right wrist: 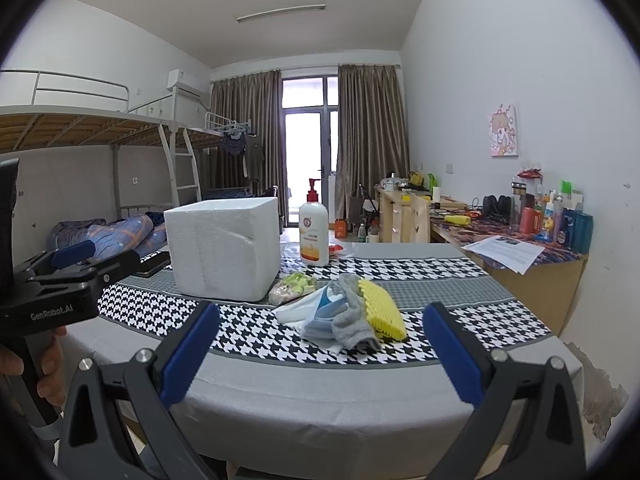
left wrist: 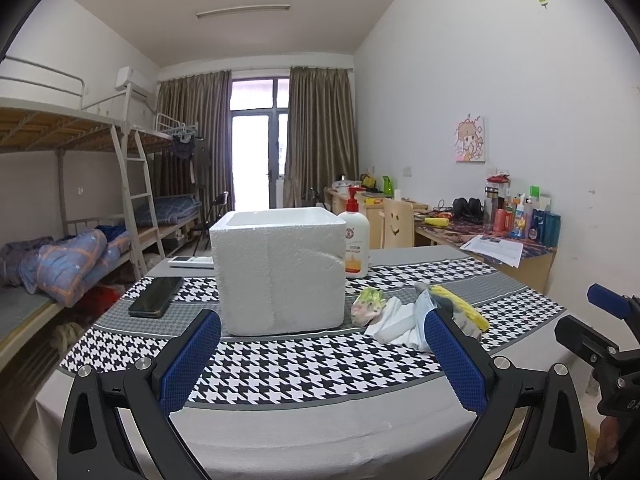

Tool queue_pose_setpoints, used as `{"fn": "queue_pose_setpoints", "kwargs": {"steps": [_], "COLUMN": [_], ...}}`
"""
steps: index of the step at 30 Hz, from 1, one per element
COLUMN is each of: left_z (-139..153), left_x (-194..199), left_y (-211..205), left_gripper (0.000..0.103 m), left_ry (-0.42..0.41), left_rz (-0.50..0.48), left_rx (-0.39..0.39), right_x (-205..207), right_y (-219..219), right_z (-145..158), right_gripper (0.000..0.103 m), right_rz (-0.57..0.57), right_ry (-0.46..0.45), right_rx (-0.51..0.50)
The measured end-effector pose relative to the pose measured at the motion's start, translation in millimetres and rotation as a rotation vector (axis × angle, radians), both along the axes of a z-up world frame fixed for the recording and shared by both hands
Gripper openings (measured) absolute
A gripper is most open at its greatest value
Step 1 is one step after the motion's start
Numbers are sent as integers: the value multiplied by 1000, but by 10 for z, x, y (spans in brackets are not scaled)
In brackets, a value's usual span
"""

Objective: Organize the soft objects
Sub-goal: 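Move both tools toward the pile of soft items beside the foam box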

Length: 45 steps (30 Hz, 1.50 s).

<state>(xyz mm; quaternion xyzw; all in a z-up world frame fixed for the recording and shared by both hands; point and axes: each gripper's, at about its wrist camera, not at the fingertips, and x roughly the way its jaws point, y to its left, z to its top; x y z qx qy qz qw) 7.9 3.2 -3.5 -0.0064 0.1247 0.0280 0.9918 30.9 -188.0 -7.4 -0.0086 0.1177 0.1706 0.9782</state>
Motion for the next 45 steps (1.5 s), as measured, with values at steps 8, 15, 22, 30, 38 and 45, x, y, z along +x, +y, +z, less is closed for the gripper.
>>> {"fn": "queue_pose_setpoints", "kwargs": {"steps": [8,15,22,30,38,45], "left_z": [4,11,38,37,26,-29], "left_x": [-11,-7,10,89,234,470], "left_y": [5,27,36,67,105,51], "left_gripper": [102,102,102,102,102,102], "left_ry": [-10,-9,-10,3,22,70], "left_rz": [18,16,14,11,0,-46], "left_rx": [7,3,7,-2,-9,-15], "right_x": [14,14,36,108,256,433], "right_y": [18,13,28,57,80,48], "right_z": [3,2,12,19,4,-27], "right_gripper": [103,103,103,103,103,102], "right_rz": [1,1,3,7,-4,-25], "right_ry": [-3,-4,-3,5,28,61], "right_rx": [-6,-5,-4,-3,-4,-5]}}
